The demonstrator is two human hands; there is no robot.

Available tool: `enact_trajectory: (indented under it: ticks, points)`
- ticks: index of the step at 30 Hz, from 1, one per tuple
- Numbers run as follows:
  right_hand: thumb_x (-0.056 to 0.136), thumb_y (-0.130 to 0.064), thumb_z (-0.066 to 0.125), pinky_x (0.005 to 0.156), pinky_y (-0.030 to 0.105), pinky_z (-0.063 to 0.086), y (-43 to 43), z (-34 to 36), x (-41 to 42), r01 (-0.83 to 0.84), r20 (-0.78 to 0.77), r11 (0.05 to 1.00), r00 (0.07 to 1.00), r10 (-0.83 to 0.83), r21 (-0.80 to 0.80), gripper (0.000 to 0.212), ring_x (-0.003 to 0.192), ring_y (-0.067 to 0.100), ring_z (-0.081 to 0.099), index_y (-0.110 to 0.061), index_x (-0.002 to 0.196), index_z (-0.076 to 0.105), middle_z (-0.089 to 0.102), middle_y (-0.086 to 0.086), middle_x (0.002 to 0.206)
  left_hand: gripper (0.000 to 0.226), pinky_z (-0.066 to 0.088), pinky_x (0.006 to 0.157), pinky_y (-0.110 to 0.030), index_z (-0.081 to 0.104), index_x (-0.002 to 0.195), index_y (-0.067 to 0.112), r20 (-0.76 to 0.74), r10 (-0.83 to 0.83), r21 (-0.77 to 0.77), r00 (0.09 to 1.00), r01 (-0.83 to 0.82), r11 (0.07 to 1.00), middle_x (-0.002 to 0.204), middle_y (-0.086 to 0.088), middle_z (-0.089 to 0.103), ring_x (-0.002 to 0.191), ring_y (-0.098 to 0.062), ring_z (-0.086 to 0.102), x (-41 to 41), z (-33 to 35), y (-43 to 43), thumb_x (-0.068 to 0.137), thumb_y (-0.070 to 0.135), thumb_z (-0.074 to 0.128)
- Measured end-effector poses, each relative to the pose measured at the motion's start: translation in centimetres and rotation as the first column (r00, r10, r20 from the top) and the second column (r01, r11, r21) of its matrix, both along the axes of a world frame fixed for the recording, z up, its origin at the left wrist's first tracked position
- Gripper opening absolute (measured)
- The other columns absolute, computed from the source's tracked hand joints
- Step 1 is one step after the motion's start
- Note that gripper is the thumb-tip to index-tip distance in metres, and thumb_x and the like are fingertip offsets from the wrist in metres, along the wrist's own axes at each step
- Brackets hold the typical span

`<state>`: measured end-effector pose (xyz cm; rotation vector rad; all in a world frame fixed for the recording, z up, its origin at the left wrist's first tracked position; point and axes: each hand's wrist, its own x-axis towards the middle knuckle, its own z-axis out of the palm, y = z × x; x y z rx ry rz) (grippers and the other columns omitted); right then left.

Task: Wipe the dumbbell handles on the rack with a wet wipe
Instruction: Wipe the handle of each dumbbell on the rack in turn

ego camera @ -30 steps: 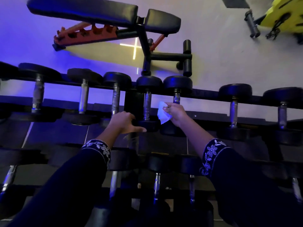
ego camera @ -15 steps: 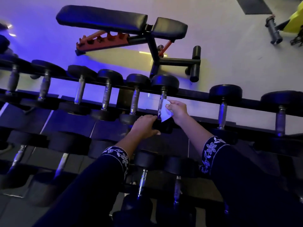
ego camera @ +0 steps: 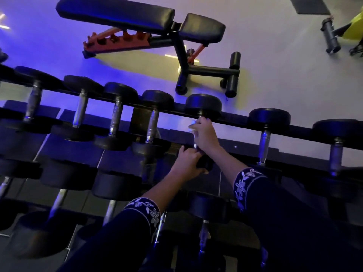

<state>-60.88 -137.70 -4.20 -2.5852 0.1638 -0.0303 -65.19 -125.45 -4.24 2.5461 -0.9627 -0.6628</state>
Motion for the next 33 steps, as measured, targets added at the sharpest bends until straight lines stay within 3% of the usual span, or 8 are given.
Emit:
enact_trajectory:
  ticks: [4, 8, 13, 20, 25, 28, 30, 33]
  points:
    - [0.074, 0.007, 0.059, 0.078, 0.015, 0.036, -1.8, 0.0, -3.1, 0.088, -0.016, 0.989, 0.996, -0.087, 0.121, 0.031, 0.09, 0.021, 0.053, -0.007, 0.098, 0.074, 0.055, 0.011, 0.098, 0.071, 0.008, 0.118, -0.042, 0.051, 0.138, 0.015, -0.051, -0.064, -0.122, 0.997, 0.058, 0.991, 0.136, -0.006, 0.052, 0.133, -0.024, 0.039, 0.3, -1.3, 0.2, 0.076, 0.036, 0.078]
    - [0.074, 0.003, 0.056, 0.079, 0.017, 0.038, -2.2, 0.1, -2.3, 0.002, -0.009, 0.994, 1.0, -0.001, 0.107, 0.031, 0.091, 0.025, 0.058, -0.007, 0.097, 0.074, 0.057, 0.011, 0.097, 0.082, 0.001, 0.118, -0.041, 0.037, 0.146, 0.015, -0.025, -0.122, -0.094, 0.992, 0.119, 0.988, 0.145, -0.005, 0.04, 0.138, -0.023, 0.031, 0.6, -1.8, 1.1, 0.078, 0.035, 0.076]
    - [0.075, 0.004, 0.047, 0.076, 0.027, 0.043, -2.7, 0.0, 0.7, 0.084, 0.077, 0.99, 0.993, -0.094, 0.115, 0.037, 0.087, 0.032, 0.055, -0.005, 0.101, 0.072, 0.056, 0.014, 0.092, 0.075, 0.011, 0.115, -0.042, 0.027, 0.148, 0.017, 0.151, -0.134, 0.061, 0.979, 0.127, 0.99, 0.144, -0.005, 0.031, 0.13, -0.028, 0.031, -0.8, -1.5, 0.8, 0.083, 0.027, 0.063]
    - [0.074, 0.003, 0.059, 0.073, 0.015, 0.041, -3.1, -1.2, -3.2, -0.086, 0.081, 0.978, 0.994, 0.072, 0.192, 0.025, 0.079, 0.024, 0.057, -0.006, 0.089, 0.075, 0.055, 0.014, 0.086, 0.073, 0.017, 0.111, -0.042, 0.026, 0.146, 0.017, 0.137, -0.166, 0.056, 0.977, 0.16, 0.986, 0.144, -0.004, 0.03, 0.128, -0.027, 0.031, 0.0, -2.1, 1.2, 0.081, 0.024, 0.061]
    - [0.075, 0.008, 0.055, 0.073, 0.025, 0.042, -3.5, -1.3, 1.3, 0.15, 0.122, 0.976, 0.978, -0.169, 0.156, 0.034, 0.083, 0.034, 0.058, -0.007, 0.098, 0.074, 0.06, 0.017, 0.087, 0.075, 0.018, 0.108, -0.041, 0.031, 0.146, 0.017, 0.159, -0.143, 0.018, 0.977, 0.141, 0.99, 0.14, -0.005, 0.036, 0.125, -0.027, 0.034, -0.1, -2.5, 1.2, 0.078, 0.021, 0.063]
    - [0.078, 0.003, 0.059, 0.073, 0.027, 0.045, -3.0, -2.3, -0.6, 0.076, 0.182, 0.983, 0.978, -0.106, 0.166, 0.022, 0.081, 0.028, 0.057, -0.005, 0.092, 0.075, 0.057, 0.014, 0.086, 0.075, 0.02, 0.107, -0.042, 0.032, 0.145, 0.015, 0.16, -0.141, 0.031, 0.977, 0.138, 0.99, 0.14, -0.006, 0.036, 0.124, -0.029, 0.035, -0.2, -2.3, 1.2, 0.076, 0.02, 0.064]
    - [0.079, 0.001, 0.065, 0.073, 0.021, 0.045, -3.1, -3.0, -2.9, -0.014, 0.189, 0.984, 0.982, -0.02, 0.18, 0.014, 0.079, 0.024, 0.057, -0.004, 0.088, 0.075, 0.056, 0.012, 0.086, 0.075, 0.021, 0.106, -0.042, 0.034, 0.144, 0.013, 0.16, -0.151, 0.036, 0.976, 0.147, 0.988, 0.139, -0.008, 0.037, 0.123, -0.03, 0.036, -0.2, -2.4, 1.1, 0.076, 0.019, 0.065]
    - [0.073, 0.006, 0.068, 0.069, 0.009, 0.039, -3.7, -3.1, -2.7, -0.02, 0.16, 0.974, 0.987, -0.017, 0.226, 0.022, 0.075, 0.019, 0.057, -0.006, 0.09, 0.076, 0.057, 0.012, 0.084, 0.076, 0.023, 0.103, -0.043, 0.037, 0.143, 0.013, 0.177, -0.141, 0.021, 0.974, 0.139, 0.99, 0.135, -0.009, 0.04, 0.118, -0.031, 0.038, -0.3, -2.6, 1.1, 0.073, 0.017, 0.065]
